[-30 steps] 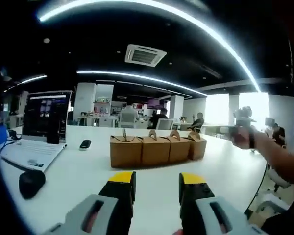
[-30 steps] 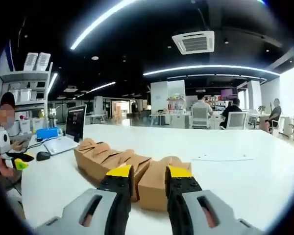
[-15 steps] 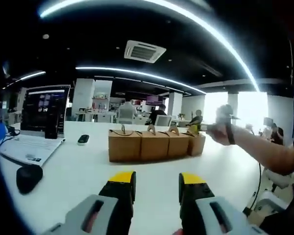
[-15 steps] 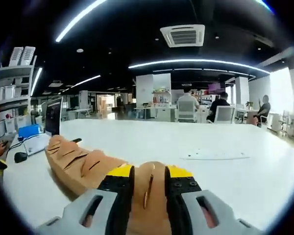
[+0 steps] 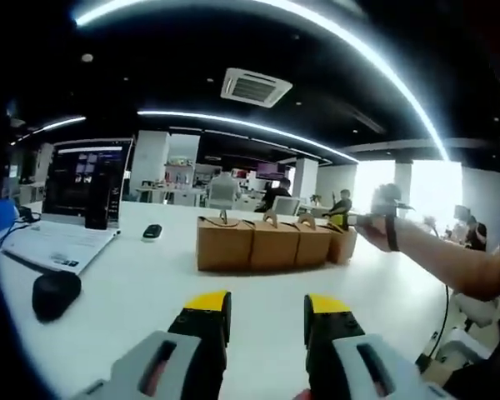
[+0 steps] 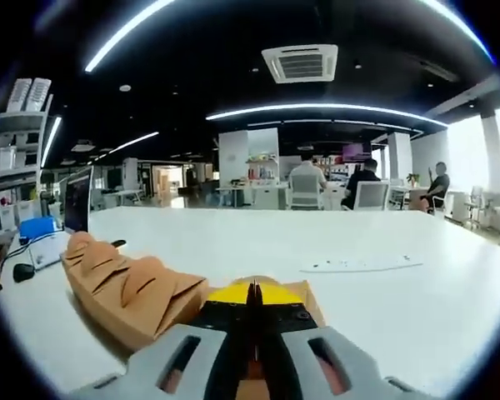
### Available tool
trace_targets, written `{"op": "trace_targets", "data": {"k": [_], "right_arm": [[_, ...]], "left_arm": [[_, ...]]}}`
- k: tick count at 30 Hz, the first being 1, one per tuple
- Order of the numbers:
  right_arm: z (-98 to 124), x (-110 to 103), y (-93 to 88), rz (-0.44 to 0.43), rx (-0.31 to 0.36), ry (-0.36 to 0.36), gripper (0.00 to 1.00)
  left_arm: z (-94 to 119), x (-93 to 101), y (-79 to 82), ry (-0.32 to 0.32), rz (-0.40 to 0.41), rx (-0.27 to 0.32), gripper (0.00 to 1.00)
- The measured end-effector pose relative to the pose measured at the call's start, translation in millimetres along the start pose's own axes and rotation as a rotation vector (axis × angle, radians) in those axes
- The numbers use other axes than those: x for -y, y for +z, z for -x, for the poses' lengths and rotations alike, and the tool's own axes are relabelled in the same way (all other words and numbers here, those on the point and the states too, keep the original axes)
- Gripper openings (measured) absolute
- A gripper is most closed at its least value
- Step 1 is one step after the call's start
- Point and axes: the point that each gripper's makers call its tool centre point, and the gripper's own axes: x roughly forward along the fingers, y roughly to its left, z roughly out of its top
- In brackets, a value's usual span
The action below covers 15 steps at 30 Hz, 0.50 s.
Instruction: Pick up one paper box from the group, open the paper box, and remove the item inside
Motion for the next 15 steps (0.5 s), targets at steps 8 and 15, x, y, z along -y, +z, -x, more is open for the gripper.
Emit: {"op": "trace_targets", "data": {"k": [8,15], "right_arm": [[4,5,1.1,-0.008,0.007,-0.004,0.03],[14,9,6.4,-0.011,0.022,-0.008,0.03]], "left_arm": [[2,3.3,-0.3,-0.005,-0.001,0.005,0.37],[4,3.8,-1.9,-0.009,0.006,0.008,0.37]]}}
